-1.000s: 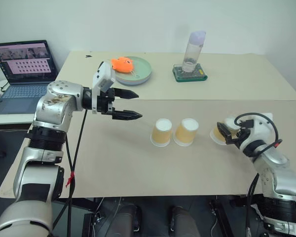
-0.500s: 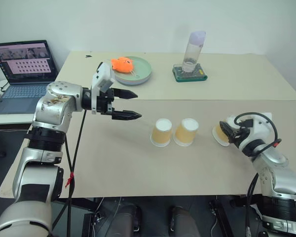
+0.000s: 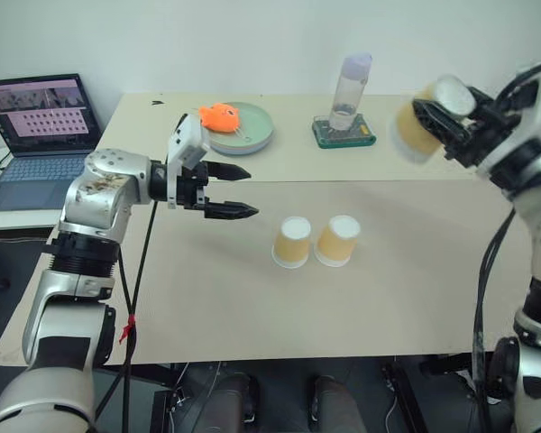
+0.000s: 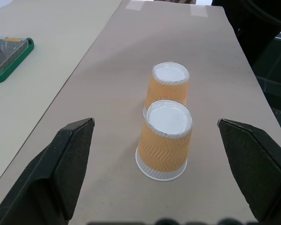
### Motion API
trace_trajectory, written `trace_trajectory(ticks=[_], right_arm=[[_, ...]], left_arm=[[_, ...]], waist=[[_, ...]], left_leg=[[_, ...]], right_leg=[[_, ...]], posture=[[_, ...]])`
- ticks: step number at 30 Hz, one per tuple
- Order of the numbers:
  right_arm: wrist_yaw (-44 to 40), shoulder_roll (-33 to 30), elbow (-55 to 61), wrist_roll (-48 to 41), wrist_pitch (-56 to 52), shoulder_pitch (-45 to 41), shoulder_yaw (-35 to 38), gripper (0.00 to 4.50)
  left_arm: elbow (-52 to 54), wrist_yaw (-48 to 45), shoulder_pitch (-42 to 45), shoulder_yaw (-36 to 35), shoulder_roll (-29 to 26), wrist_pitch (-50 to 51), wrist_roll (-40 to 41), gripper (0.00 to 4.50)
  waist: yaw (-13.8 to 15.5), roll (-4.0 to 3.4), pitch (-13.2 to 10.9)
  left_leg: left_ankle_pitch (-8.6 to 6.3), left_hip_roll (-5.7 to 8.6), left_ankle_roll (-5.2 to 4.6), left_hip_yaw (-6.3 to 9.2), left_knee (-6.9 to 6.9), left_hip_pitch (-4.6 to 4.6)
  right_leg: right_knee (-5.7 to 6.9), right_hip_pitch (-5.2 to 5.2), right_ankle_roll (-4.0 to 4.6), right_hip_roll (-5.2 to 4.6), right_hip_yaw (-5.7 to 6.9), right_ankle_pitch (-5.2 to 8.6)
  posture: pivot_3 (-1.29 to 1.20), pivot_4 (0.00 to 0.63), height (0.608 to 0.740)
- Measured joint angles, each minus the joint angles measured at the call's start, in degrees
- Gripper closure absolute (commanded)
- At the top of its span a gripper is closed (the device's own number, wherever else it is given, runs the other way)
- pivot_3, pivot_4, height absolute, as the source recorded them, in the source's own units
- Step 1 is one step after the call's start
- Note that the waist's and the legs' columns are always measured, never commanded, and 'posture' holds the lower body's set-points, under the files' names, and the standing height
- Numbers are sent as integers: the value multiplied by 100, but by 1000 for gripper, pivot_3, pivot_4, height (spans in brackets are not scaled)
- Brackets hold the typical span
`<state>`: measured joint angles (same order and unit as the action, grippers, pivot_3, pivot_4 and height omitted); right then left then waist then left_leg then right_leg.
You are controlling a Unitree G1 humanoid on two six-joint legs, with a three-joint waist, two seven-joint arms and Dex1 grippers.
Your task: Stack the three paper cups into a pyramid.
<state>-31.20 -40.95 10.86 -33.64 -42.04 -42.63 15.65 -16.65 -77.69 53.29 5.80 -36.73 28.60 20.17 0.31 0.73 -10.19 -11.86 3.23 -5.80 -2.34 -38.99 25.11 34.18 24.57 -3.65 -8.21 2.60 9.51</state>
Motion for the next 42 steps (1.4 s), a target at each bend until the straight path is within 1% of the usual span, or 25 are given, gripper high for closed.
trace_trajectory(ticks=[2,3,4,7,11,17,22,31,38,40,41,42], right_arm=[[-181,7,-84,-138,-145,-79,-188,1943],[-587,62,-265,-281,-305,-261,-461,1943],[-800,89,-308,-344,-352,-366,-644,1943],[-1462,123,-481,-368,-379,-665,-1199,1943],[-2030,161,-790,-356,-448,-833,-1672,1943],[-2472,166,-936,-260,-567,-849,-1878,1943],[-2845,54,-1049,80,-298,-633,-2117,1943],[-3081,58,-1282,536,280,-465,-2173,1943],[-3132,114,-1427,650,528,-463,-2160,1943],[-3137,115,-1433,660,574,-436,-2150,987],[-3137,124,-1438,665,610,-421,-2143,807],[-3134,132,-1445,678,647,-409,-2143,470]], left_arm=[[0,5,-1,1,10,1,1,0],[2,17,-20,-8,-3,8,5,0],[7,21,-22,-7,3,9,8,0],[25,33,-28,-3,12,9,8,0],[59,57,-40,-1,16,15,10,0],[220,72,-182,-2,13,55,18,0],[272,99,-212,-9,-17,160,20,0],[351,121,-222,-10,-52,239,22,0],[353,118,-222,-10,-110,257,22,0],[353,115,-222,-9,-122,257,22,0],[353,112,-222,-9,-127,257,22,0],[353,110,-222,-9,-129,257,22,0]], waist=[[1,0,0],[12,0,-1],[13,0,-1],[8,0,-1],[20,0,-1],[15,0,-1],[20,0,-1],[17,1,-1],[18,1,-1],[19,1,-1],[18,1,-1],[18,1,-1]], left_leg=[[0,2,-3,0,-2,1],[-1,5,-6,-2,-4,1],[-1,5,-6,-2,-5,1],[-2,5,-7,-2,-4,1],[-1,7,-6,-2,-5,4],[1,6,0,-2,-4,7],[3,8,2,-2,-4,8],[9,9,12,-4,-4,16],[9,9,13,-5,-4,16],[9,9,13,-5,-4,16],[9,9,13,-5,-4,16],[10,9,14,-5,-4,16]], right_leg=[[0,-1,0,-2,0,-1],[1,-1,-1,-5,-1,-1],[1,0,-1,-5,0,-1],[1,1,-1,-4,2,-1],[1,2,-1,-4,4,-1],[8,13,0,-5,2,-2],[13,16,0,-5,2,-2],[34,35,1,-5,-4,-2],[40,38,1,-5,-6,-2],[40,38,1,-5,-7,-2],[40,38,1,-5,-7,-2],[40,38,1,-5,-7,-2]], posture=[[0,150,740],[0,150,740],[0,150,740],[0,150,740],[0,150,740],[0,150,740],[0,150,740],[0,150,740],[0,150,740],[0,150,740],[0,150,740],[0,150,740]])
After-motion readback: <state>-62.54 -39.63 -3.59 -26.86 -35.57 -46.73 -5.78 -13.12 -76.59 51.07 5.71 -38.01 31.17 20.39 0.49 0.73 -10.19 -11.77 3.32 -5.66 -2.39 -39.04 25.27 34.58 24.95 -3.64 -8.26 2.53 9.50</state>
